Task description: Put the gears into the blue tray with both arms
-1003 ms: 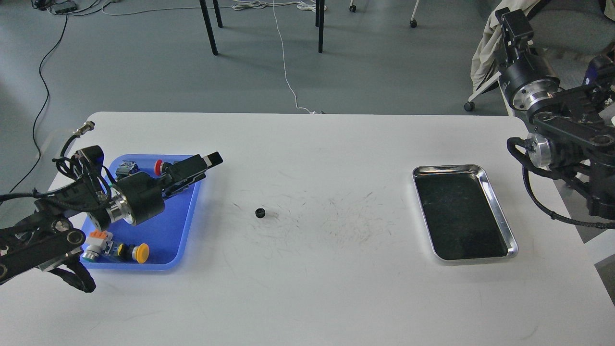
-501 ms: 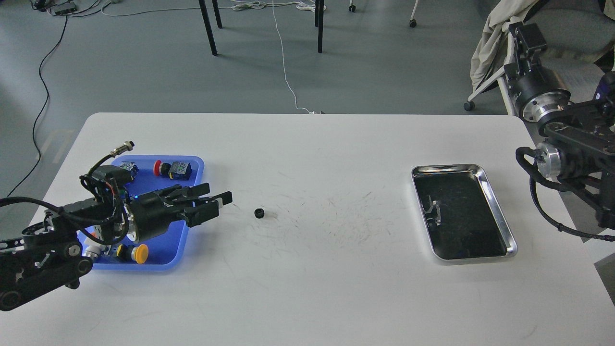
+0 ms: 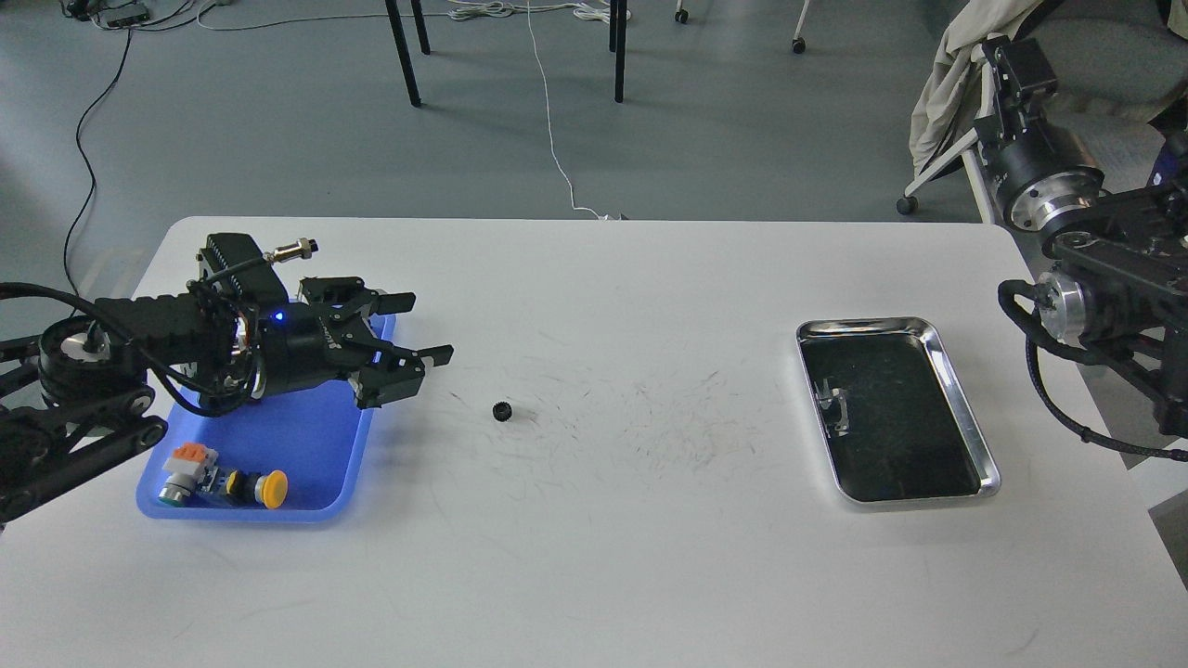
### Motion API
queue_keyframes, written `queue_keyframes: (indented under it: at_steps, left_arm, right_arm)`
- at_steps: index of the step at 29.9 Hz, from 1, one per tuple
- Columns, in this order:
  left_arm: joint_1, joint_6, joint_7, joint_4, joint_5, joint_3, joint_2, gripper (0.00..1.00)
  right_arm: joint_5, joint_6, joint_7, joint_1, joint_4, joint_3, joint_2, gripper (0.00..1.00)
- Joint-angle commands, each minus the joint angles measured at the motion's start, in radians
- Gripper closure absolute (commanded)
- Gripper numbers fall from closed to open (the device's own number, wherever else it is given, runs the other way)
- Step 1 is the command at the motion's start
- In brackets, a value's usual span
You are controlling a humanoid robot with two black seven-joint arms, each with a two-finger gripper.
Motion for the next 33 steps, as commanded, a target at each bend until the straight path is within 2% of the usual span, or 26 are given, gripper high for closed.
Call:
queue_keyframes:
  at_steps: [1, 4, 7, 13, 19, 21, 25, 30, 33]
  left_arm:
    - [-0.035, -0.047, -0.005, 0.007, 0.007, 0.021, -0.029, 0.19]
    - [-0.067, -0.104, -0.005, -0.004, 0.014, 0.029, -0.075, 0.19]
    - [-0.075, -0.112, -0.005, 0.002, 0.027, 0.026, -0.098, 0.19]
    - [-0.073, -0.062, -0.005, 0.022, 0.068, 0.038, -0.141, 0.19]
    - [-0.107, -0.055, -0.005, 0.131, 0.244, 0.062, -0.219, 0.19]
    - [-0.112, -0.053, -0.005, 0.185, 0.246, 0.066, -0.269, 0.14]
    - [-0.113, -0.046, -0.005, 0.229, 0.246, 0.101, -0.314, 0.13]
    - [-0.124, -0.044, -0.005, 0.242, 0.246, 0.160, -0.340, 0.14]
    - [-0.126, -0.043, -0.005, 0.263, 0.246, 0.182, -0.365, 0.17]
  right_arm:
    - [-0.002, 0.000, 0.000, 0.000, -0.002, 0.000, 0.000, 0.04]
    - [-0.002, 0.000, 0.000, 0.000, 0.001, -0.002, -0.001, 0.04]
    - [-0.002, 0.000, 0.000, 0.000, -0.001, -0.002, -0.001, 0.04]
    - [-0.002, 0.000, 0.000, 0.001, 0.005, 0.000, -0.026, 0.04]
    - [-0.003, 0.006, 0.000, 0.000, 0.002, 0.000, -0.027, 0.04]
    - [-0.003, 0.011, 0.000, -0.003, -0.004, 0.004, -0.030, 0.04]
    - [0.011, 0.016, -0.001, -0.016, -0.010, 0.026, -0.064, 0.04]
    - [0.069, 0.040, -0.032, -0.069, -0.012, 0.110, -0.069, 0.04]
    - [0.080, 0.045, -0.035, -0.103, -0.012, 0.136, -0.067, 0.04]
